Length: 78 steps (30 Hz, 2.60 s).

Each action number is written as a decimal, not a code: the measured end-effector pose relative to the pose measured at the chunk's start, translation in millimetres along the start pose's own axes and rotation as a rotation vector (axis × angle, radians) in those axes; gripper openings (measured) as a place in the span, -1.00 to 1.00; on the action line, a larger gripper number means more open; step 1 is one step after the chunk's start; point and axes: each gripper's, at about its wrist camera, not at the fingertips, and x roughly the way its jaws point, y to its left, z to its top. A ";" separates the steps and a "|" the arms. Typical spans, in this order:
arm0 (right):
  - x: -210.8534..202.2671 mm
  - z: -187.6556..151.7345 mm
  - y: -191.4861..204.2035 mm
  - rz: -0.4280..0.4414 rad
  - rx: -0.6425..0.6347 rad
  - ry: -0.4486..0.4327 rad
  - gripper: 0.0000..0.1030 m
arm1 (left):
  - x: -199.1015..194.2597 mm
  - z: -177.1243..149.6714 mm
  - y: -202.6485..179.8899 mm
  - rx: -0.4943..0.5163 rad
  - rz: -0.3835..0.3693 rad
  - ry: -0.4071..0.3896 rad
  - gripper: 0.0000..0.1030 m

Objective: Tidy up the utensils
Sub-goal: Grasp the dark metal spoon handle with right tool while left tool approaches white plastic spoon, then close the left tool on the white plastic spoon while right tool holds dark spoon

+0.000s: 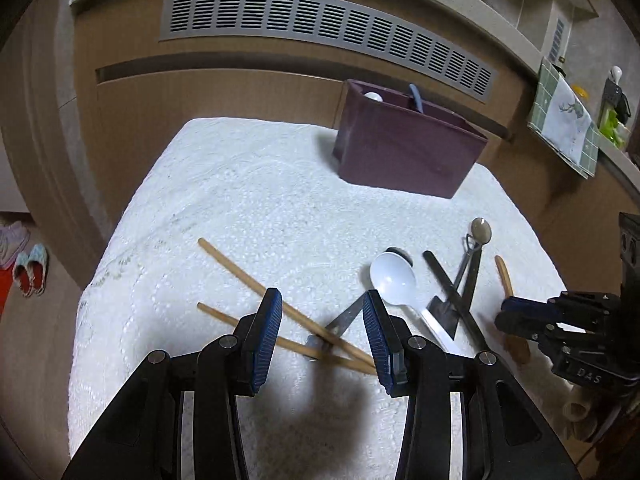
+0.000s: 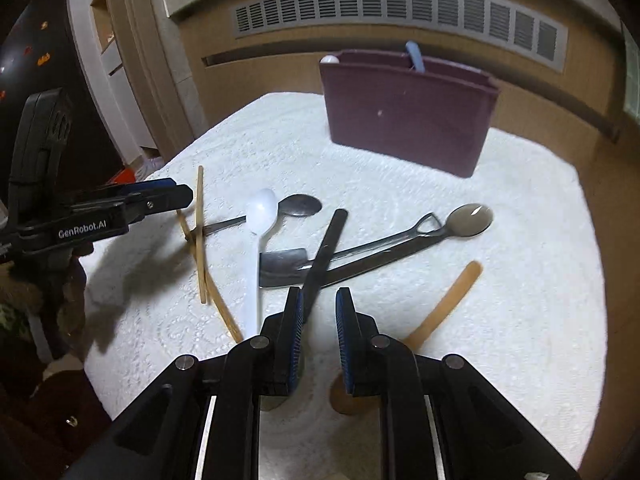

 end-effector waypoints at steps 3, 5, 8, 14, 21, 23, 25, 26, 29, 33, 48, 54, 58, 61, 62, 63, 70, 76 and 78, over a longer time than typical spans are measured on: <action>16.8 11.8 0.9 -0.033 0.032 0.020 -0.69 | -0.4 0.6 1.4 -0.003 0.009 0.004 -0.16; 29.6 19.1 0.9 -0.064 0.050 0.030 -0.69 | -0.3 0.0 0.2 -0.004 0.008 0.009 -0.16; 44.3 27.1 1.8 -0.065 0.067 0.054 -0.69 | 2.8 -0.8 -4.2 -0.002 0.003 0.021 -0.16; 55.3 29.7 12.5 -0.077 0.032 0.085 -0.68 | 11.0 -3.9 -18.4 0.024 -0.019 0.056 -0.16; 38.8 19.4 -3.5 -0.089 0.048 0.063 -0.77 | 11.4 -1.5 -28.1 0.041 -0.032 0.063 -0.16; 29.3 16.5 -15.2 -0.099 0.080 0.038 -0.78 | 12.6 -0.1 -30.4 0.045 -0.034 0.066 -0.16; 19.8 14.5 -25.8 -0.108 0.106 0.019 -0.78 | 14.8 1.1 -32.5 0.048 -0.038 0.074 -0.16; 14.6 13.3 -31.2 -0.118 0.117 0.006 -0.78 | 16.4 1.5 -33.8 0.047 -0.045 0.081 -0.16; 1.7 9.3 -44.4 -0.150 0.142 -0.031 -0.78 | 24.2 2.2 -35.5 0.015 -0.089 0.122 -0.16; -8.6 5.4 -53.2 -0.180 0.153 -0.075 -0.78 | 38.1 4.7 -42.6 0.002 -0.108 0.157 -0.16; -7.7 -6.5 -62.8 -0.178 0.169 -0.085 -0.78 | 79.7 32.4 -84.3 0.091 -0.099 0.187 -0.16; -4.8 -13.1 -61.6 -0.145 0.165 -0.052 -0.78 | 51.7 22.8 -72.7 0.107 -0.099 0.158 -0.16; -2.3 -13.1 -53.4 -0.140 0.147 -0.041 -0.77 | 48.5 15.1 -58.6 0.078 -0.078 0.173 -0.16; 0.6 -8.0 -53.1 -0.124 0.156 -0.027 -0.73 | 48.1 10.2 -52.6 0.056 -0.074 0.180 -0.16; 2.3 -5.3 -53.2 -0.125 0.150 -0.020 -0.73 | 47.6 9.1 -50.6 0.052 -0.070 0.181 -0.16; 5.0 -1.6 -52.8 -0.138 0.138 -0.008 -0.73 | 47.0 7.9 -49.0 0.049 -0.066 0.182 -0.16; 30.4 15.4 -43.6 -0.191 0.061 0.076 -0.67 | 46.2 6.2 -42.9 0.026 -0.076 0.185 -0.16; 15.1 15.8 -39.2 -0.231 0.042 0.013 -0.78 | 56.2 10.5 -47.1 0.016 -0.089 0.204 -0.16; 8.3 15.6 -38.7 -0.232 0.038 -0.005 -0.78 | 60.8 13.4 -51.1 0.021 -0.086 0.206 -0.16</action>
